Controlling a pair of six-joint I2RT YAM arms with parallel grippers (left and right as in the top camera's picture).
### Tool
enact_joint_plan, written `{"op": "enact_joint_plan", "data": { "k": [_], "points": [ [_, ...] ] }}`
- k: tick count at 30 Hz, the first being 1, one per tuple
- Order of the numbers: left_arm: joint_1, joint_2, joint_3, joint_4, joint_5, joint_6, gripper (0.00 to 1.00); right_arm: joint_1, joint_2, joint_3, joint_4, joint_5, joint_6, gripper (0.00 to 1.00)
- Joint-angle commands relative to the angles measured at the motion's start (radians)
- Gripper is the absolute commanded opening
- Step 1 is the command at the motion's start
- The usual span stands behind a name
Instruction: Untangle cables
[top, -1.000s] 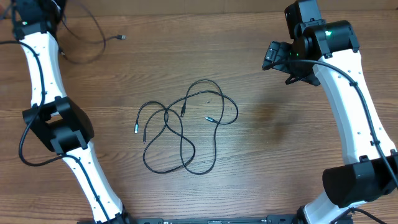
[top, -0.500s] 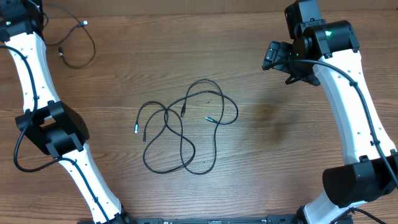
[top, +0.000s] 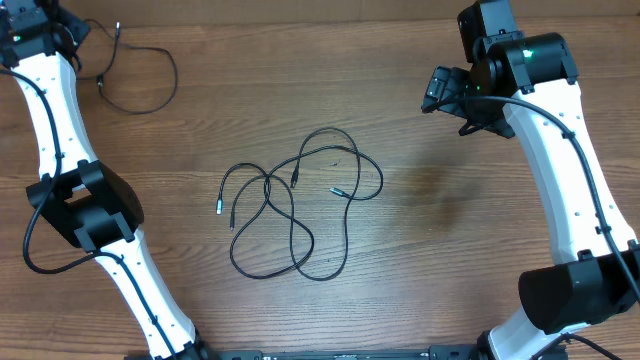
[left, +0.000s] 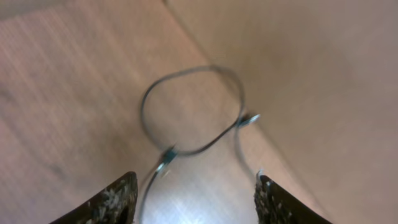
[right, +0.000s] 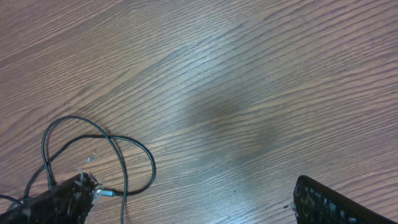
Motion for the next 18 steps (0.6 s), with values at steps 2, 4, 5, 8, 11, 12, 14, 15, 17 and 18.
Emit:
{"op": "enact_joint_plan", "data": {
  "k": [2,4,5,8,11,12,14,15,17,18],
  "points": [
    [-0.02,0.022,-0.011,-0.081,-0.005,0.071,0.59,-0.002,-0.002,0.011,0.002,0.014,0.008,1.0],
    [-0.034,0.022,-0.04,-0.102,0.01,0.072,0.61,-0.002,-0.002,0.011,0.003,0.014,0.008,1.0],
    [-0.041,0.022,-0.056,-0.116,0.018,0.08,0.62,-0.002,-0.002,0.011,0.002,0.014,0.008,1.0],
    [-0.062,0.022,-0.125,-0.146,-0.021,0.085,0.5,-0.002,-0.002,0.011,0.002,0.014,0.008,1.0],
    [-0.075,0.022,-0.19,-0.143,-0.039,0.079,0.56,-0.002,-0.002,0.011,0.002,0.014,0.008,1.0],
    [-0.076,0.022,-0.209,-0.144,-0.048,0.066,0.56,-0.002,-0.002,0.011,0.003,0.014,0.008,1.0],
    [-0.076,0.022,-0.245,-0.151,-0.056,0.029,0.55,-0.002,-0.002,0.011,0.002,0.014,0.008,1.0],
    [-0.076,0.022,-0.262,-0.15,-0.061,0.006,0.56,-0.002,-0.002,0.011,0.002,0.014,0.008,1.0],
    [-0.073,0.022,-0.29,-0.15,-0.071,-0.034,0.6,-0.002,-0.002,0.011,0.003,0.014,0.008,1.0],
    [-0.07,0.022,-0.307,-0.14,-0.07,-0.051,0.63,-0.002,-0.002,0.011,0.003,0.014,0.008,1.0]
  ]
}}
